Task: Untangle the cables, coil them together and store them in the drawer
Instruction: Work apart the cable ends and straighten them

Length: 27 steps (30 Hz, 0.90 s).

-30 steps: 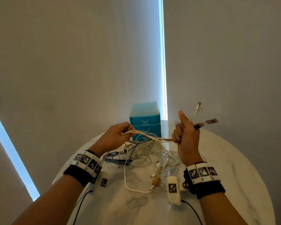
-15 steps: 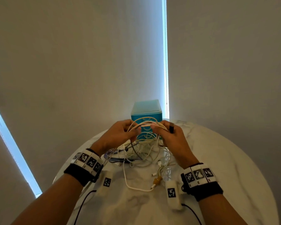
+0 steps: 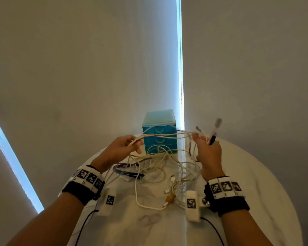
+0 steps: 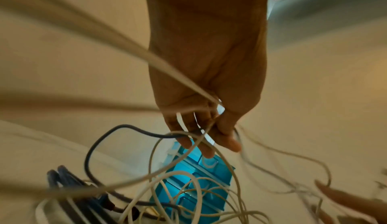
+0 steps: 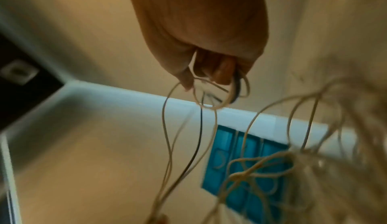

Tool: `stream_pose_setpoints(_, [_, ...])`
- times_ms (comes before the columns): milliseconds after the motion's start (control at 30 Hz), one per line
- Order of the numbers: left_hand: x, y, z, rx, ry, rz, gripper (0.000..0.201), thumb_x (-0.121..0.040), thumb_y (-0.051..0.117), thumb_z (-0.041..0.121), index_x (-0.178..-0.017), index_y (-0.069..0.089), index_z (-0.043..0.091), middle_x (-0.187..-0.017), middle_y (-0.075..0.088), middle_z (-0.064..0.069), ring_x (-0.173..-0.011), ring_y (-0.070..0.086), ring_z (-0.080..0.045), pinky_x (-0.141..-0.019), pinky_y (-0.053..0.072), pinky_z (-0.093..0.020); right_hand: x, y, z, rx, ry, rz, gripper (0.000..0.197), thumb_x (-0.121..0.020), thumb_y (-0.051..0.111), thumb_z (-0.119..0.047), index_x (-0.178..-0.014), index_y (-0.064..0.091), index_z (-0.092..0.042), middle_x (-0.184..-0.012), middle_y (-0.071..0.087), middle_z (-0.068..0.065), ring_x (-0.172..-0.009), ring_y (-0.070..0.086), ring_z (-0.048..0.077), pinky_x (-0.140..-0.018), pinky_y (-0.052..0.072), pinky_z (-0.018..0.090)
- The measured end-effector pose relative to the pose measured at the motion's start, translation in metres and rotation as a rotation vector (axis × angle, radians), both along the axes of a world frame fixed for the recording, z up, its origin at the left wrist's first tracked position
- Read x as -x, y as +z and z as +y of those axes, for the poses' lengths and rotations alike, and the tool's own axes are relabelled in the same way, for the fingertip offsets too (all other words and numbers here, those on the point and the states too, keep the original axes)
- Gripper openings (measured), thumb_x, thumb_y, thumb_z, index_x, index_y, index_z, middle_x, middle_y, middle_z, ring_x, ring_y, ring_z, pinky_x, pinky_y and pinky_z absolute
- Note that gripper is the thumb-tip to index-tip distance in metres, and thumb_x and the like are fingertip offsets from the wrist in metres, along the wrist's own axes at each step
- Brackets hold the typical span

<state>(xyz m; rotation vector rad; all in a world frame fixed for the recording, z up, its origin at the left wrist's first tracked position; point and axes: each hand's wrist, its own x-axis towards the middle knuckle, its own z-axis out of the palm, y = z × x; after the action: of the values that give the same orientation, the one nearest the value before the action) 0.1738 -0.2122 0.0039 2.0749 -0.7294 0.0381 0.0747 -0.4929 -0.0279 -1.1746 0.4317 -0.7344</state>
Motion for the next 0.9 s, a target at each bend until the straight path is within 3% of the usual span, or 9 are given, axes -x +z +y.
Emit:
stream_pose_setpoints(33, [-0.001, 0.003, 0.000, 0.026, 0.007, -0.005, 0.019, -0.107, 0.063, 0.028, -0.114, 0.077, 0.017, -0.096, 0.083, -0.003, -0.097, 0.073, -0.017, -0.093, 0.055, -0.037, 0.000, -0.001, 0.002, 0.074, -0.052, 0.022, 0.039, -0.087, 0.087, -0.044, -0.110, 0.069, -0.018, -0.103, 0.073, -0.002, -0.096, 0.069, 0.019, -0.089, 0.059, 0.041])
stream_pose_setpoints(67, [-0.003, 0.004, -0.001, 0.049, -0.001, 0.004, 0.021, -0.109, 0.061, 0.027, -0.117, 0.077, 0.015, -0.098, 0.083, -0.004, -0.100, 0.075, -0.019, -0.095, 0.058, -0.036, 0.001, 0.001, 0.005, 0.131, -0.081, 0.003, 0.037, -0.086, 0.088, -0.045, -0.107, 0.072, -0.019, -0.101, 0.074, -0.004, -0.098, 0.071, 0.019, -0.091, 0.058, 0.039])
stream_pose_setpoints(133, [-0.003, 0.005, -0.005, 0.069, -0.040, 0.021, 0.025, -0.110, 0.058, 0.024, -0.124, 0.074, 0.010, -0.100, 0.083, -0.006, -0.100, 0.078, -0.023, -0.098, 0.061, -0.039, 0.007, 0.011, 0.015, 0.241, -0.024, -0.044, 0.026, -0.085, 0.088, -0.049, -0.082, 0.077, -0.025, -0.071, 0.071, -0.011, -0.072, 0.068, 0.008, -0.072, 0.055, 0.027])
stream_pose_setpoints(200, [-0.002, 0.001, -0.012, 0.031, -0.075, -0.018, 0.026, -0.110, 0.058, 0.024, -0.126, 0.072, 0.009, -0.100, 0.083, -0.005, -0.096, 0.080, -0.021, -0.095, 0.063, -0.040, 0.013, 0.017, 0.032, 0.358, 0.180, -0.046, 0.036, -0.087, 0.083, -0.057, -0.067, 0.077, -0.027, -0.056, 0.064, -0.009, -0.051, 0.051, 0.008, -0.058, 0.046, 0.024])
stream_pose_setpoints(333, [0.012, -0.001, -0.026, -0.186, -0.101, -0.288, 0.020, -0.110, 0.059, 0.027, -0.114, 0.075, 0.015, -0.089, 0.081, 0.011, -0.081, 0.076, 0.000, -0.077, 0.057, -0.016, 0.007, 0.005, 0.058, 0.470, 0.330, 0.114, 0.051, -0.095, 0.064, -0.070, -0.079, 0.086, -0.027, -0.050, 0.063, -0.007, -0.047, 0.045, 0.008, -0.058, 0.038, 0.029])
stream_pose_setpoints(533, [0.027, -0.013, -0.034, -0.501, -0.119, -0.522, 0.012, -0.107, 0.060, 0.032, -0.116, 0.067, 0.032, -0.101, 0.078, 0.017, -0.088, 0.073, -0.004, -0.082, 0.061, -0.037, -0.004, -0.015, 0.062, 0.151, 0.400, 0.126, 0.062, -0.085, 0.077, -0.070, -0.101, 0.082, -0.010, -0.047, 0.037, -0.007, -0.041, 0.032, 0.010, -0.042, 0.029, 0.024])
stream_pose_setpoints(667, [0.034, -0.011, -0.034, -0.542, -0.118, -0.509, 0.018, -0.109, 0.056, 0.040, -0.122, 0.068, 0.037, -0.105, 0.077, 0.017, -0.088, 0.071, -0.003, -0.082, 0.060, -0.030, -0.008, -0.014, 0.060, -0.016, 0.478, 0.006, 0.058, -0.081, 0.088, -0.048, -0.114, 0.077, -0.001, -0.053, 0.039, -0.003, -0.044, 0.028, 0.010, -0.043, 0.026, 0.026])
stream_pose_setpoints(800, [0.024, -0.010, -0.018, -0.530, 0.076, -0.403, 0.023, -0.101, 0.058, 0.052, -0.106, 0.075, 0.038, -0.092, 0.077, 0.019, -0.081, 0.070, -0.001, -0.080, 0.062, -0.038, -0.004, 0.008, 0.030, -0.297, 0.530, -0.388, 0.029, -0.101, 0.070, -0.038, -0.107, 0.077, -0.010, -0.051, 0.028, -0.008, -0.041, 0.023, 0.004, -0.040, 0.022, 0.020])
stream_pose_setpoints(900, [0.013, -0.009, 0.000, -0.426, 0.205, -0.346, 0.018, -0.094, 0.074, 0.051, -0.101, 0.079, 0.036, -0.089, 0.076, 0.020, -0.083, 0.069, -0.001, -0.072, 0.057, -0.028, 0.005, 0.017, 0.009, -0.387, 0.450, -0.503, 0.028, -0.109, 0.060, -0.036, -0.113, 0.074, -0.012, -0.052, 0.022, -0.009, -0.041, 0.020, 0.005, -0.040, 0.021, 0.019])
